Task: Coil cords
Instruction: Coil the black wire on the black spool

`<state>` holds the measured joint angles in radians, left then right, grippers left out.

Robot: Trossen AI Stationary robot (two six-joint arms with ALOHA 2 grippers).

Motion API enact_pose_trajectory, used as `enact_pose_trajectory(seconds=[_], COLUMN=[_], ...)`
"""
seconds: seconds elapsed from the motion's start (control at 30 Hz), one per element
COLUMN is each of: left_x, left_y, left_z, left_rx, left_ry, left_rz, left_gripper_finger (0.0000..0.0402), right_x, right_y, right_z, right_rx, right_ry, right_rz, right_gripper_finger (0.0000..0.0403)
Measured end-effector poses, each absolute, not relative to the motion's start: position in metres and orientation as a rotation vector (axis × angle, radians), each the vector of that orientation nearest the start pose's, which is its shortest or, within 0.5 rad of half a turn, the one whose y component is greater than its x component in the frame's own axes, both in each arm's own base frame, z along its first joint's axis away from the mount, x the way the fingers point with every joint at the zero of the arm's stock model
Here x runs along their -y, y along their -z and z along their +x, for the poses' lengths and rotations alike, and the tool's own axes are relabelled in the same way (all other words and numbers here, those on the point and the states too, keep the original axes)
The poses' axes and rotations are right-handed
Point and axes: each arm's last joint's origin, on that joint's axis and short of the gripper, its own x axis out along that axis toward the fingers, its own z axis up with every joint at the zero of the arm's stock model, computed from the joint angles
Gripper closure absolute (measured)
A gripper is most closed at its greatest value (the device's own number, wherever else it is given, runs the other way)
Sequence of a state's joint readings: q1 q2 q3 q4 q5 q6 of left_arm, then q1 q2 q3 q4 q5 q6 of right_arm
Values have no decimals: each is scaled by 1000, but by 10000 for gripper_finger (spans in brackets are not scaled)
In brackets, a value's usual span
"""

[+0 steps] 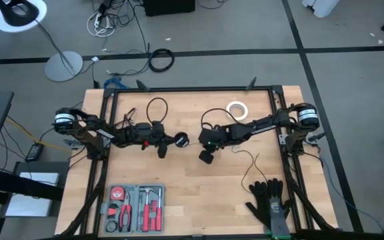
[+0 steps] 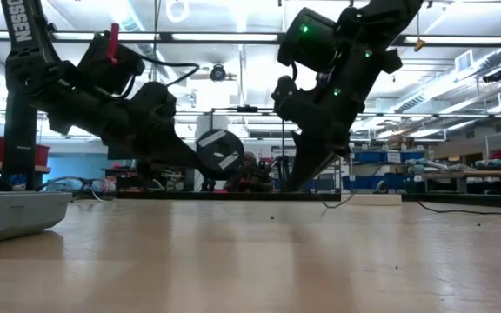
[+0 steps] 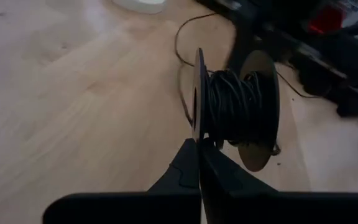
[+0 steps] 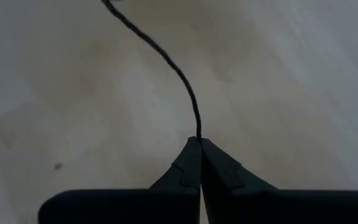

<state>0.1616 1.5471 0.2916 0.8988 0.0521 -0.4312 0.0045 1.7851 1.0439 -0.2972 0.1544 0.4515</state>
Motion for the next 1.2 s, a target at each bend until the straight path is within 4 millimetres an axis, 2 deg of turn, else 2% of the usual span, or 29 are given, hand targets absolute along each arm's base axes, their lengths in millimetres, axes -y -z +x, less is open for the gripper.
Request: enact_pose_trajectory(seconds=[0.13, 0.3, 0.43, 0.67, 0.93, 1.2], left_x=[-38, -41, -44, -41, -39, -39], left_y=[-124, -132, -138, -142, -141, -138], left_z=[236, 237, 238, 239, 239, 239], left_rx=[-272, -169, -90, -68, -91, -111], left_ry=[-208, -286, -342, -233, -162, -179], left_rz=[-450, -439, -448, -467, -491, -495], left_gripper_finger=[401, 401, 401, 401, 401, 401], right_x=[9, -7, -19, -23, -26, -30], right_y=[-158, -153, -144, -136, -136, -147], right_z=[350, 355, 355, 347, 347, 364], right_rx=[-973, -964, -999, -1075, -1072, -864], right_ry=[291, 186, 177, 285, 286, 198], right_rz=[390, 393, 381, 367, 373, 350], right_gripper_finger=[403, 403, 403, 403, 403, 403])
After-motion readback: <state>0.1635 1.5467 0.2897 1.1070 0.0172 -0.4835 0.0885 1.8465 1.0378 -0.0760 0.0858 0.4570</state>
